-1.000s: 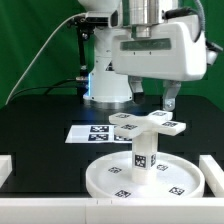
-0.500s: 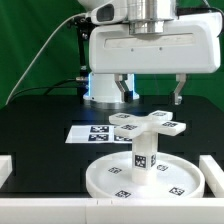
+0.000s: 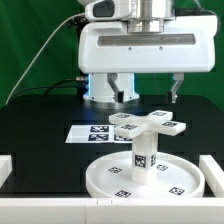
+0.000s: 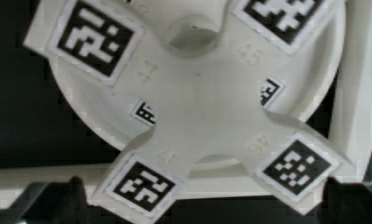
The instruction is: Assemble round table
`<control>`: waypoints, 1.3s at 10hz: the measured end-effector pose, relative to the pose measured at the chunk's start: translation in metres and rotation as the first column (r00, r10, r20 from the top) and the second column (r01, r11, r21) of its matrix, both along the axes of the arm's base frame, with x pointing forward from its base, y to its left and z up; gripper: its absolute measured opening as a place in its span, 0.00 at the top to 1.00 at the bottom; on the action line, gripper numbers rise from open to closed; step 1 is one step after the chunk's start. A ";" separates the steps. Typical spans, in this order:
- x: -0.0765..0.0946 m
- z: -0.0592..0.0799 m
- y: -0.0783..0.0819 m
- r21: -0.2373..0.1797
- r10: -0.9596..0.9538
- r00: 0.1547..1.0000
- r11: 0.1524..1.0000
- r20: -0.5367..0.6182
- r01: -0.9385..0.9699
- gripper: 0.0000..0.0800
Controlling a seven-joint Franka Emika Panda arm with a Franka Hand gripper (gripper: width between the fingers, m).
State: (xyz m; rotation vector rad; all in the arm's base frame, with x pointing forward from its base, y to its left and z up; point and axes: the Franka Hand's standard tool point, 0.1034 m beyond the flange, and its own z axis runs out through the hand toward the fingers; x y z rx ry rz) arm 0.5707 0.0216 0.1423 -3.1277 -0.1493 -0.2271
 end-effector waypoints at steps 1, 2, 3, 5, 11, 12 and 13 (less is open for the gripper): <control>-0.003 0.000 -0.001 -0.011 0.025 1.000 1.000 0.007 -0.024 0.19; -0.002 0.000 -0.003 -0.023 0.038 0.999 0.999 0.004 -0.038 0.19; -0.002 0.000 -0.004 -0.023 0.028 1.000 0.999 0.004 -0.028 0.19; -0.006 -0.011 -0.002 -0.023 -0.015 0.999 1.000 -0.043 0.014 0.19; -0.009 -0.025 0.008 -0.016 -0.076 0.994 0.997 -0.082 0.075 0.19; -0.010 -0.028 0.011 -0.018 -0.086 0.993 0.996 -0.083 0.085 0.19; -0.010 -0.030 0.011 -0.020 -0.088 0.993 0.996 -0.084 0.087 0.19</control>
Offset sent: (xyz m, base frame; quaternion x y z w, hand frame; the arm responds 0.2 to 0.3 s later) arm 0.0000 0.0000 0.0000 0.0000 0.0000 0.0000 1.0000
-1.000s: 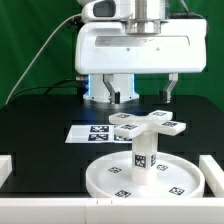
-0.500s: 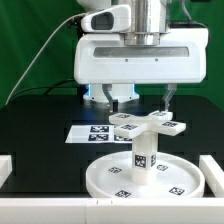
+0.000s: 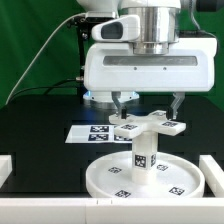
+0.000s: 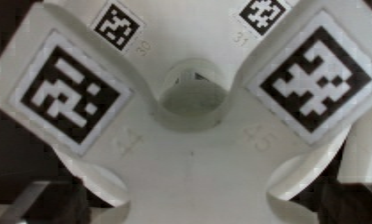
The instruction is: Assemble round table
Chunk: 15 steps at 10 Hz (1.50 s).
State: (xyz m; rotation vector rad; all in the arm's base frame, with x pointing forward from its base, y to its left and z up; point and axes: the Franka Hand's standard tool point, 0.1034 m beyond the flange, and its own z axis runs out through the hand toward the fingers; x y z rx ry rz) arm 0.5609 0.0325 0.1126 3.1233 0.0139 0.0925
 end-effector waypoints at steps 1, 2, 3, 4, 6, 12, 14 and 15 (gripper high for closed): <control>0.001 -0.001 -0.004 -0.007 -0.004 1.000 1.000 0.008 0.004 0.19; 0.001 -0.005 -0.006 -0.015 -0.006 1.000 1.000 0.012 0.006 0.19; 0.000 -0.007 -0.005 -0.016 -0.013 1.000 1.000 0.012 0.014 0.19; 0.000 -0.009 -0.003 -0.021 -0.017 1.000 1.000 0.017 0.017 0.19; 0.000 -0.011 -0.003 -0.032 -0.013 1.000 0.999 0.023 0.014 0.19; 0.000 -0.012 -0.005 -0.027 -0.113 0.993 0.993 0.034 0.114 0.45; -0.001 -0.012 -0.005 0.000 -0.414 0.909 0.910 0.045 0.414 0.45; -0.001 -0.012 -0.004 0.017 -0.568 0.822 0.823 0.043 0.568 0.45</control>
Offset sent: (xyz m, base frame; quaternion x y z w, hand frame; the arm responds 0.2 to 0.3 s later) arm -0.0003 0.0084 -0.0099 -0.0053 0.0111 0.0065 0.9999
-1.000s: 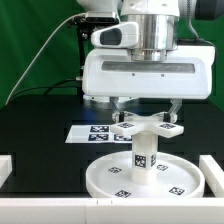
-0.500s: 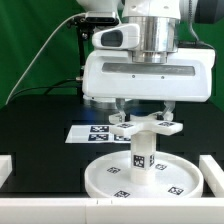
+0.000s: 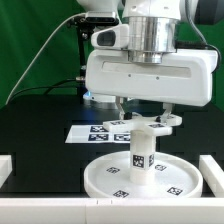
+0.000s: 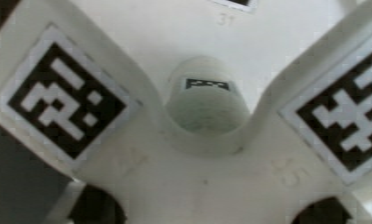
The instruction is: Assemble round table
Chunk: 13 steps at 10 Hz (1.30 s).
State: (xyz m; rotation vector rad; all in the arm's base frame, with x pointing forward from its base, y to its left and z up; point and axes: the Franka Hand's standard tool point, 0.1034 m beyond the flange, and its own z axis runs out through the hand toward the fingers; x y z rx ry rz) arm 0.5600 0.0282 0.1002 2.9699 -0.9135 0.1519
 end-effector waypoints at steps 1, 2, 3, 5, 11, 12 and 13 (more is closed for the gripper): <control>0.000 0.000 0.000 0.012 -0.136 0.991 0.991 0.006 0.136 0.45; 0.000 0.000 0.001 0.035 -0.314 0.949 0.949 0.008 0.314 0.45; 0.000 0.000 0.003 0.057 -0.452 0.892 0.891 0.000 0.451 0.45; -0.001 0.000 0.003 0.077 -0.588 0.809 0.806 -0.006 0.586 0.45; 0.002 0.015 0.001 0.096 -0.423 0.906 0.902 0.006 0.421 0.20; 0.001 0.023 0.003 0.112 -0.352 0.936 0.930 0.010 0.349 0.20; 0.002 0.035 0.004 0.133 -0.268 0.963 0.956 0.025 0.263 0.19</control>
Offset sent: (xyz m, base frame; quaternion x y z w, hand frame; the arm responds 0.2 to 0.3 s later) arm 0.0106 0.0121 0.0001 0.0402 -0.0246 0.2497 0.9672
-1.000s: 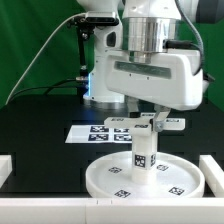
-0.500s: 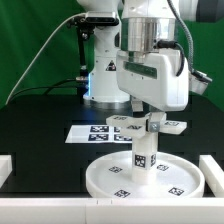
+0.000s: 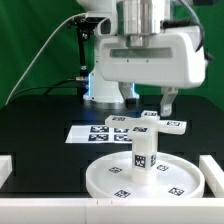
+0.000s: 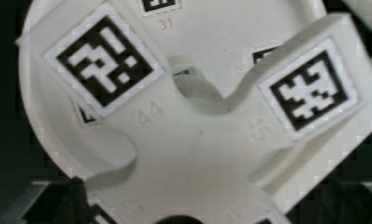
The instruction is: Assemble round table
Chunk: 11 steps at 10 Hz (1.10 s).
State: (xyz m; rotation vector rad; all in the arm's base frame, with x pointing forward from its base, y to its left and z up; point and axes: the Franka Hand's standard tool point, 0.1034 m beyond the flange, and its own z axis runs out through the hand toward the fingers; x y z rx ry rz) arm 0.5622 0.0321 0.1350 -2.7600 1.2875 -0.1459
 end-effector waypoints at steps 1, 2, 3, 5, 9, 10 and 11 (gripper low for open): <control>0.000 0.009 -0.002 0.021 0.047 0.999 0.999 0.022 -0.047 0.19; 0.001 0.012 -0.005 0.006 0.117 0.992 0.993 0.038 -0.117 0.19; 0.000 0.010 -0.005 -0.002 0.153 0.987 0.988 0.037 -0.153 0.19; 0.000 0.010 -0.006 -0.026 0.288 0.957 0.958 0.041 -0.287 0.19; -0.001 -0.004 0.012 -0.111 0.676 0.736 0.735 0.033 -0.669 0.19; -0.005 -0.003 0.018 -0.138 0.741 0.671 0.667 0.018 -0.732 0.19; -0.006 -0.003 0.015 -0.153 0.789 0.614 0.607 0.000 -0.780 0.19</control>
Offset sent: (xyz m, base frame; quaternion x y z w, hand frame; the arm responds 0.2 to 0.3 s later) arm 0.0000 0.0000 0.0000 0.0000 0.0000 -0.1938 0.9810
